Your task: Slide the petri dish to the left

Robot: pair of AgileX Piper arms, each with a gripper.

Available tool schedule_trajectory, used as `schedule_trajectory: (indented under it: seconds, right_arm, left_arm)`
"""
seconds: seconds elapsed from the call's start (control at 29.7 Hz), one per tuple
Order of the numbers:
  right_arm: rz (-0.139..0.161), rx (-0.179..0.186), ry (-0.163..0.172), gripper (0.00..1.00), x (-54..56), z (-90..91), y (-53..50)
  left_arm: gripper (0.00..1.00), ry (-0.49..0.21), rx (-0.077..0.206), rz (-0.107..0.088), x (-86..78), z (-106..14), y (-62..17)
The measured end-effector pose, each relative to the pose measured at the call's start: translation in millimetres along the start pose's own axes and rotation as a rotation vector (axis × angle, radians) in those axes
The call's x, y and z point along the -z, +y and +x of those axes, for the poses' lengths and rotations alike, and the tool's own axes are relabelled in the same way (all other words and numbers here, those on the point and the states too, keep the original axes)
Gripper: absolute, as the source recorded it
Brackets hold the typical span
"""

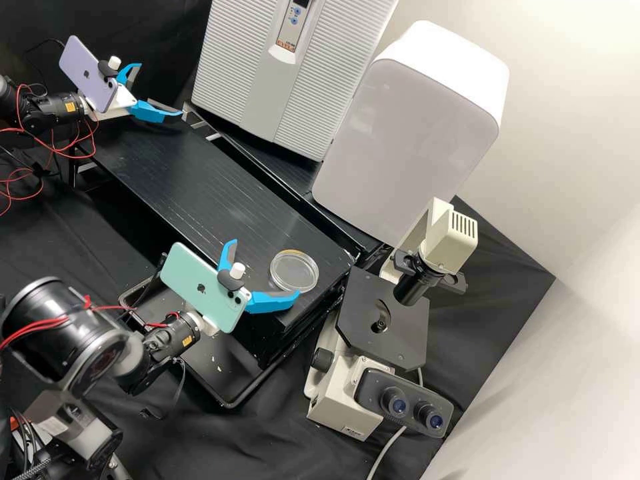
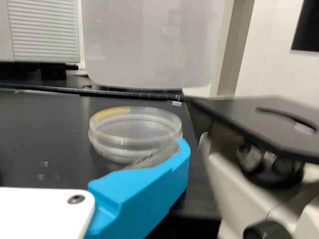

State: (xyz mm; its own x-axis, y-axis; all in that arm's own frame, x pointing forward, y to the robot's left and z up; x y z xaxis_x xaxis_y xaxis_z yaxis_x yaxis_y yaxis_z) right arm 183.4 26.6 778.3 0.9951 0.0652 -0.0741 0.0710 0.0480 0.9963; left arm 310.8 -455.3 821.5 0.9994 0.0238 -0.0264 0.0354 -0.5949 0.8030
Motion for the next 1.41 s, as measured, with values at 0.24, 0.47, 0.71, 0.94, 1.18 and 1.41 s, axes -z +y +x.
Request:
schedule_trajectory:
  seconds: [0.24,0.47,0.71,0.94,1.18,1.41]
  right_arm:
    - [0.010,0.014,-0.025,1.00,-6.7,4.9,-9.9]
    - [0.013,0.017,-0.033,1.00,-7.5,5.1,-11.3]
    - [0.009,0.013,-0.034,1.00,-9.9,11.7,-9.3]
    - [-0.006,0.011,-0.019,1.00,-13.4,16.8,-3.5]
    - [-0.017,-0.015,-0.013,1.00,-13.4,18.0,7.1]
    - [0.022,-0.107,-0.061,1.00,-19.2,12.6,26.8]
  left_arm:
    - [1.00,0.000,0.000,0.000,0.0,0.0,0.0]
    - [1.00,0.000,0.000,0.000,0.0,0.0,0.0]
    - [1.00,0.000,0.000,0.000,0.0,0.0,0.0]
    - [1.00,0.000,0.000,0.000,0.0,0.0,0.0]
    - [1.00,0.000,0.000,0.000,0.0,0.0,0.0]
    - [1.00,0.000,0.000,0.000,0.0,0.0,0.0]
